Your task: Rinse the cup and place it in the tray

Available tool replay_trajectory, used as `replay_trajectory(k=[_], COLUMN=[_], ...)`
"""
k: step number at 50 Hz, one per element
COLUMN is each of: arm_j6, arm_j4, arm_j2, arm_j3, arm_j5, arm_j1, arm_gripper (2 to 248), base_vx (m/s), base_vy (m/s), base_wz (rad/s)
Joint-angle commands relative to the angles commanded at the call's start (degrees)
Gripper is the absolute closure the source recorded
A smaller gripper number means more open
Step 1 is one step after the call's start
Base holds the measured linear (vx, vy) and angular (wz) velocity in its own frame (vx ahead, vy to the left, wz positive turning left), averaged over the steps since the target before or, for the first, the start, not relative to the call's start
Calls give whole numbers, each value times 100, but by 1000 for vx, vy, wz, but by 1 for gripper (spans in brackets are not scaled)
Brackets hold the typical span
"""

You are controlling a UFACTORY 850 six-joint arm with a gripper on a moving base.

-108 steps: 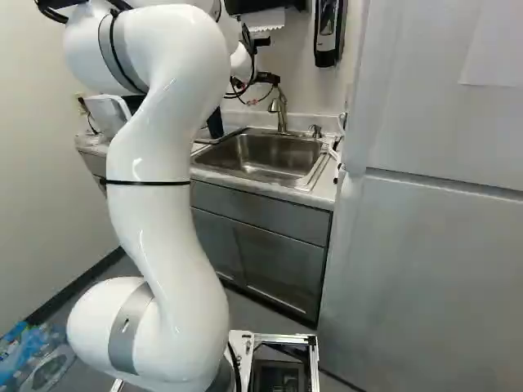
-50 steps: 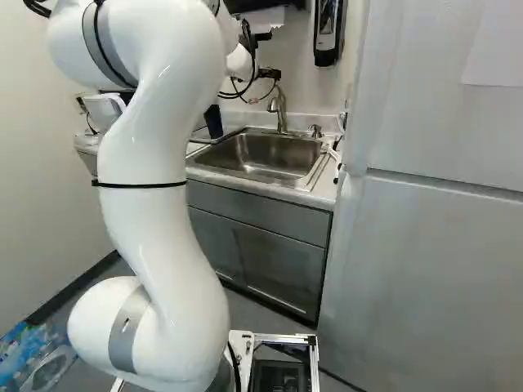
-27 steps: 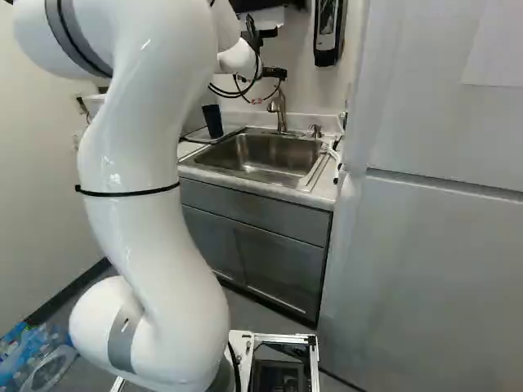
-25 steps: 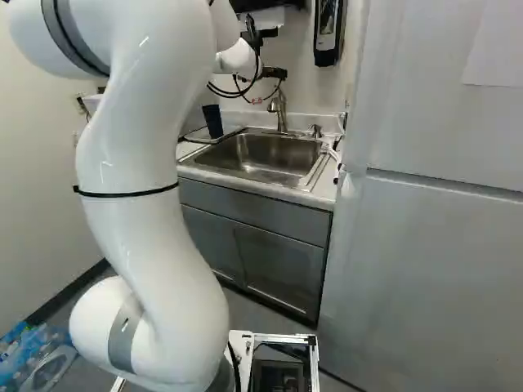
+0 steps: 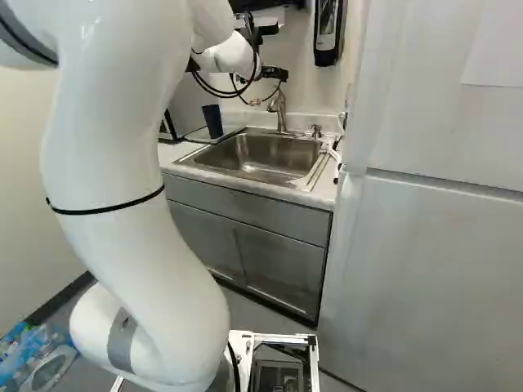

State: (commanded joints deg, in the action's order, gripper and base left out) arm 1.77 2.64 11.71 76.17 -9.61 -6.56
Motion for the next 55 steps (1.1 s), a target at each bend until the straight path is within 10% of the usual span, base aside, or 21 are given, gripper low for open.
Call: replay_trajectory(k=[55], arm_j6=[0], arm_j4=[0], arm_j2=[-1443], arm_j3=[-1503], arm_j5=[2363], arm_j1=[-124], arm_gripper=[3], base_vx=[0], base_vy=[0], base_wz=[0])
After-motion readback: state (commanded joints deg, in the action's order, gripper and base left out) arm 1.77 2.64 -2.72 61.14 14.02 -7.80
